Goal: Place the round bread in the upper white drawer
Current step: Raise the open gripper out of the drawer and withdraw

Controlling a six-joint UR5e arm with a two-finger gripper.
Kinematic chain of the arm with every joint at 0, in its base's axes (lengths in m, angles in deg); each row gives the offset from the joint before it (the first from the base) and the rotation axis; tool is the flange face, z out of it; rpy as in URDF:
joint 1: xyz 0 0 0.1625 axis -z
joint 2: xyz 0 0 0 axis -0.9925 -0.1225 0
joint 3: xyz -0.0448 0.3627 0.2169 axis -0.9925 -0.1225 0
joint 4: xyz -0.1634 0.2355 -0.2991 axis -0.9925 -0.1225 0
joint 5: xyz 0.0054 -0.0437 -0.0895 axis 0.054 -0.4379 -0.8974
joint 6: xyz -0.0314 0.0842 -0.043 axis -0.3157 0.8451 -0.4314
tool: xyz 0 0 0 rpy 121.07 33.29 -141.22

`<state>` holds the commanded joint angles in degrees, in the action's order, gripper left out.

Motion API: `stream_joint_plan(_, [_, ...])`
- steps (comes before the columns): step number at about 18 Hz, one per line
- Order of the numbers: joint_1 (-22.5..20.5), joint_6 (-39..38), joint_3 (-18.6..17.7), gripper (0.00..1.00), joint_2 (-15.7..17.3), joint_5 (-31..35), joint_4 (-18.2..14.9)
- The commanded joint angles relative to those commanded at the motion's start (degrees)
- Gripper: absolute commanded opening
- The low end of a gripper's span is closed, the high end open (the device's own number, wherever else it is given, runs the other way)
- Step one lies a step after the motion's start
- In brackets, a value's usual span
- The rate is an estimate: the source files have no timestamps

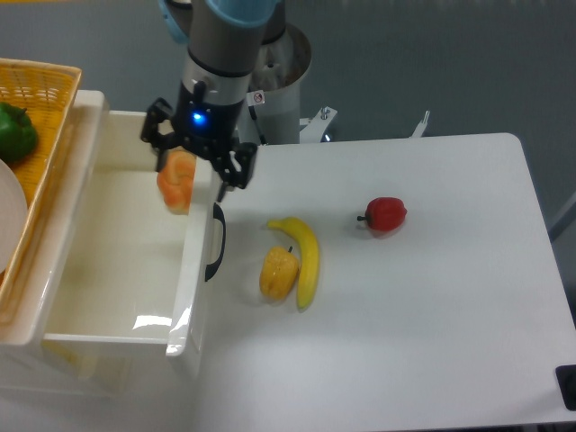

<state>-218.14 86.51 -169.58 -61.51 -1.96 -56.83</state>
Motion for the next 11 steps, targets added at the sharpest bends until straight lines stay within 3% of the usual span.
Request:
stream_joint_plan(5, [-3.0,0.9,0.6,1.0,-0.6,5.0,0.9])
stream_joint_plan(11, [-5.0,9.1,0.6,1.0,-3.2,10.9,1.8])
